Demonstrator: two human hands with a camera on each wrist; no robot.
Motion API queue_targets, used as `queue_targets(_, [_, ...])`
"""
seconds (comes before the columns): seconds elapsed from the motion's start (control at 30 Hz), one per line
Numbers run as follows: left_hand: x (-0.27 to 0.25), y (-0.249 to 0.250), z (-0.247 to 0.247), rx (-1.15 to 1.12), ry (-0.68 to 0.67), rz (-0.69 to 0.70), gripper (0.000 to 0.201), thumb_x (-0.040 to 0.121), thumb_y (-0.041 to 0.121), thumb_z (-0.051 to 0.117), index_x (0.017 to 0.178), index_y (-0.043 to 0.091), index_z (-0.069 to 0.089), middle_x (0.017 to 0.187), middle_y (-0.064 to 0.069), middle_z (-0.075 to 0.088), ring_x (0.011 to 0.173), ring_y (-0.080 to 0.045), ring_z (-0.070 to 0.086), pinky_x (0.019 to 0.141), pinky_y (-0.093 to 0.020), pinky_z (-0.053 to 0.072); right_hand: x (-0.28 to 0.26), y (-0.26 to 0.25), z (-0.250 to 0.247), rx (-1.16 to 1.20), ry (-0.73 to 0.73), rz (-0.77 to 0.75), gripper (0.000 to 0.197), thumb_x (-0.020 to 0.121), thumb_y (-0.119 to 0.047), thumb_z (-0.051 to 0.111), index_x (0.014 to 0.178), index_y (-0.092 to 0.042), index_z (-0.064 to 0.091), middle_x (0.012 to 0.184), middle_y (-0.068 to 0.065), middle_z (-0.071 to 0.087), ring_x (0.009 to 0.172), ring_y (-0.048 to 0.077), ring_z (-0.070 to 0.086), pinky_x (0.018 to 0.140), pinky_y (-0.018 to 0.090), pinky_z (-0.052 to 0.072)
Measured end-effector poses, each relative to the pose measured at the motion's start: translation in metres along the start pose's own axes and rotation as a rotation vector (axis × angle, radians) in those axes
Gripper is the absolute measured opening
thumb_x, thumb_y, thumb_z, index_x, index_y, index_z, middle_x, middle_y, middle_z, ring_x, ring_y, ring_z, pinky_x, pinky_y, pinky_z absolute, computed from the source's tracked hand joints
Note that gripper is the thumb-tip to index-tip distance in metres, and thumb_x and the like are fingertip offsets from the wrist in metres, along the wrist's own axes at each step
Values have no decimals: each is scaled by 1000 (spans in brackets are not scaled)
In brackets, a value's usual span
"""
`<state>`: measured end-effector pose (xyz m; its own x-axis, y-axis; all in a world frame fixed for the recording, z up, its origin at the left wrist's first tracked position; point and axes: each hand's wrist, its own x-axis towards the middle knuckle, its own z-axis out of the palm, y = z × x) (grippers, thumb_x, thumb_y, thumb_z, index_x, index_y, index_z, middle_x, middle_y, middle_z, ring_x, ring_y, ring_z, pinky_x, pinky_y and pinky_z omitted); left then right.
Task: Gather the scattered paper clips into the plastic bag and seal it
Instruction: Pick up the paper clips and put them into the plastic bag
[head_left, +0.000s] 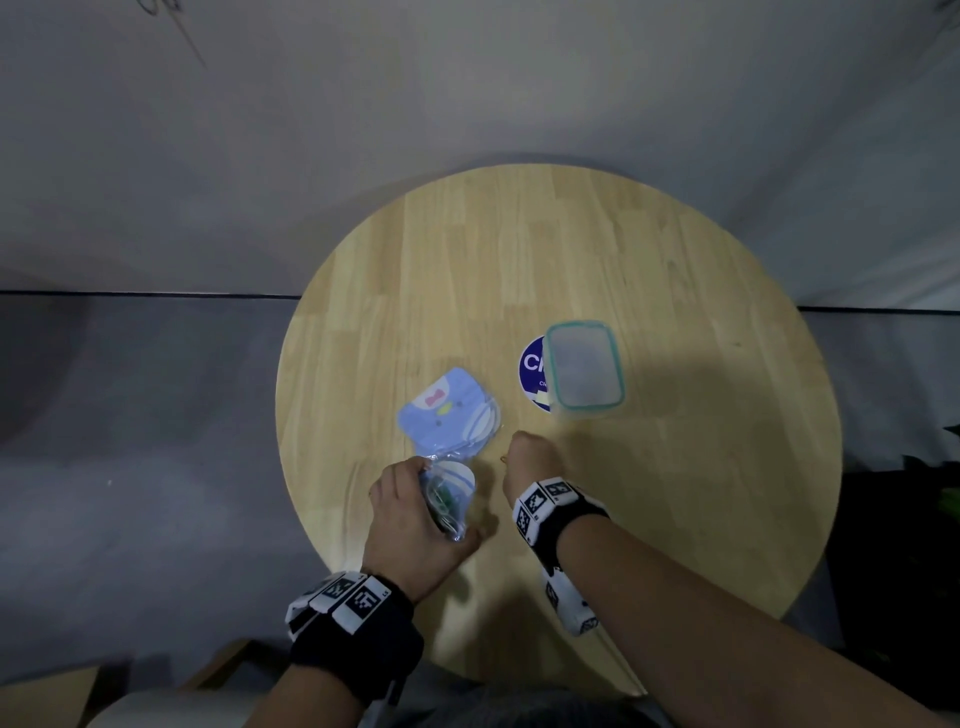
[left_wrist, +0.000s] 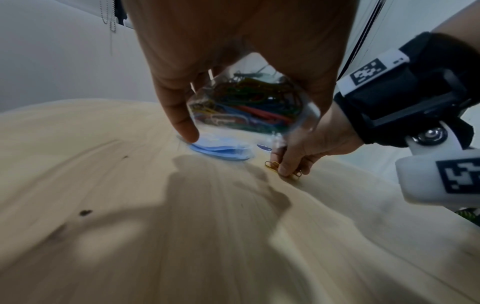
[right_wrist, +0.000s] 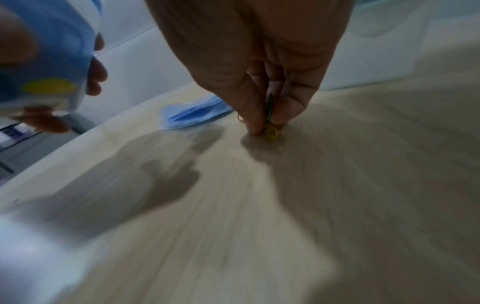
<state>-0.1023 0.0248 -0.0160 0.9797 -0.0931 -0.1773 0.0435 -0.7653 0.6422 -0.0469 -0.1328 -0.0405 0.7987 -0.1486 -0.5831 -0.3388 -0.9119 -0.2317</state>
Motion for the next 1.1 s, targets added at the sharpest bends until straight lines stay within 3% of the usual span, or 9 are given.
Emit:
queue_targets(0.27, [3, -4, -2, 23, 22, 20, 82, 48, 50, 69, 114, 10, 42, 100, 4, 34, 100, -21, 39, 88, -27, 32, -8, 1, 11, -110, 63, -115, 27, 89, 3, 42, 114, 4, 52, 118, 22, 59, 111, 37, 55, 91, 40, 44])
queue_targets(0.5, [3, -6, -2, 19, 17, 22, 84, 47, 55, 63, 115, 10, 42, 101, 3, 35, 100, -20, 38, 88, -25, 29, -5, -1, 6, -184, -46, -187, 25, 86, 3, 49, 110, 2, 57, 116, 21, 60, 110, 35, 57, 92, 39, 46])
queue_targets(0.63, [6, -10, -2, 33, 57, 31, 83, 47, 52, 65, 113, 9, 42, 100, 4, 35, 98, -20, 38, 84, -16, 21, -6, 4, -1, -162, -106, -196, 23, 83, 0, 53, 105, -2, 59, 112, 18, 62, 105, 34, 60, 89, 37, 49])
queue_targets(0.73, [7, -14, -1, 33, 73, 28, 81, 46, 50, 67, 112, 9, 43, 98, 3, 36, 96, -22, 40, 85, -19, 23, -8, 20, -3, 35, -91, -118, 19, 80, -1, 49, 95, -6, 59, 106, 16, 62, 101, 34, 60, 85, 34, 48])
queue_targets(0.8, [8, -14, 3, 30, 58, 25, 82, 47, 53, 67, 112, 9, 43, 98, 3, 36, 96, -22, 41, 88, -26, 30, -9, 32, -11, 172, -63, -39, 15, 78, 1, 50, 76, -11, 57, 102, 16, 65, 95, 31, 60, 80, 29, 45])
queue_targets(0.87, [9, -12, 8, 25, 40, 33, 84, 48, 57, 66, 112, 9, 43, 99, 2, 38, 97, -23, 42, 88, -31, 35, -13, 39, -25, 360, -36, 52, 29, 76, 4, 56, 59, -20, 49, 94, 12, 67, 82, 24, 59, 72, 25, 43])
queue_targets(1.0, [12, -3, 18, 24, 48, 127, 85, 49, 62, 65, 113, 11, 40, 99, -6, 48, 95, -20, 39, 87, -26, 32, -38, 20, -55, 1056, -43, 113, 25, 71, 16, 65, 62, -6, 57, 64, 3, 64, 52, 13, 54, 47, 23, 49])
queue_targets(1.03, [14, 2, 19, 15, 56, 151, 83, 50, 62, 66, 112, 12, 40, 98, -5, 47, 93, -19, 38, 85, -25, 31, -45, 11, -60, 1138, -33, 78, 19, 71, 16, 66, 67, -2, 60, 58, -3, 64, 48, 9, 54, 44, 20, 49])
queue_targets(1.1, [18, 12, 20, -21, 86, 183, 77, 51, 56, 69, 109, 17, 38, 95, 1, 41, 90, -17, 36, 81, -27, 34, -54, -6, -66, 1072, 48, -19, 12, 69, 13, 68, 74, 2, 67, 48, -10, 62, 43, 3, 55, 46, 18, 49])
